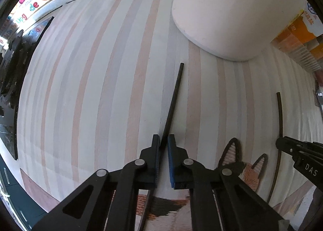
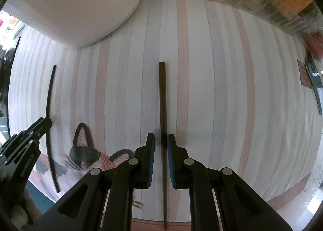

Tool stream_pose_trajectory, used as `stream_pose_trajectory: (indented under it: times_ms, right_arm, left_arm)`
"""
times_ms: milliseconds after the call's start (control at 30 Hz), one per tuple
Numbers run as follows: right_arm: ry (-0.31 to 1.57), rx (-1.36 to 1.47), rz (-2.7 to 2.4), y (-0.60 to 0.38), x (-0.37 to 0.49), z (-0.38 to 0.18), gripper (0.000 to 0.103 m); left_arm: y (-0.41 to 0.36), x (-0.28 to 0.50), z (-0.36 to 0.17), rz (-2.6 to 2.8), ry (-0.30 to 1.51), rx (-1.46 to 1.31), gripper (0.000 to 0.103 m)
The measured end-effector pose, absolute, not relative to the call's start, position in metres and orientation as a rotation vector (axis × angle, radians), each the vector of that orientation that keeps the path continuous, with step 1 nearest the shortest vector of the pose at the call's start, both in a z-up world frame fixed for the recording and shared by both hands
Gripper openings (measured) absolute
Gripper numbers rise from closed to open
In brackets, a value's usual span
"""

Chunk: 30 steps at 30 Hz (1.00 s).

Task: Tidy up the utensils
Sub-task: 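Lift both held chopsticks and carry them over the cream holder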

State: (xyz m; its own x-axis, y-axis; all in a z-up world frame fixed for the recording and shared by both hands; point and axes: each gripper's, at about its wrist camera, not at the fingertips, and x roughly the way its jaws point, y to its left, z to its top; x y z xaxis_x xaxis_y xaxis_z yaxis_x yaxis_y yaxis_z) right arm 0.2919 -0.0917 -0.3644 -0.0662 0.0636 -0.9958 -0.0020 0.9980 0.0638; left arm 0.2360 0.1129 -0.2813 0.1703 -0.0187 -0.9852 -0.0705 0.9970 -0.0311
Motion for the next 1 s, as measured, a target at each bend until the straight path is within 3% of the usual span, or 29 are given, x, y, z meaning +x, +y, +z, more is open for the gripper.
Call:
stream_pose_trajectory:
  times_ms: [100, 467, 1000]
  right_arm:
    - [1.636, 0.032, 0.044, -0.091, 0.293, -0.364, 0.007]
    - [1.583, 0.177, 0.06, -0.106, 0.283, -0.354, 0.006]
    - [1.282, 0.198, 0.14, -0.116, 0.251, -0.238, 0.006]
  left_arm:
    - [0.113, 0.244, -0.28, 0.033, 1.4, -0.075, 0.004]
    - [0.107, 0.24, -0.238, 0.006, 1.354, -0.094, 0.003]
    - [0.098, 0.187, -0.108, -0.061, 1.039, -0.15, 0.002]
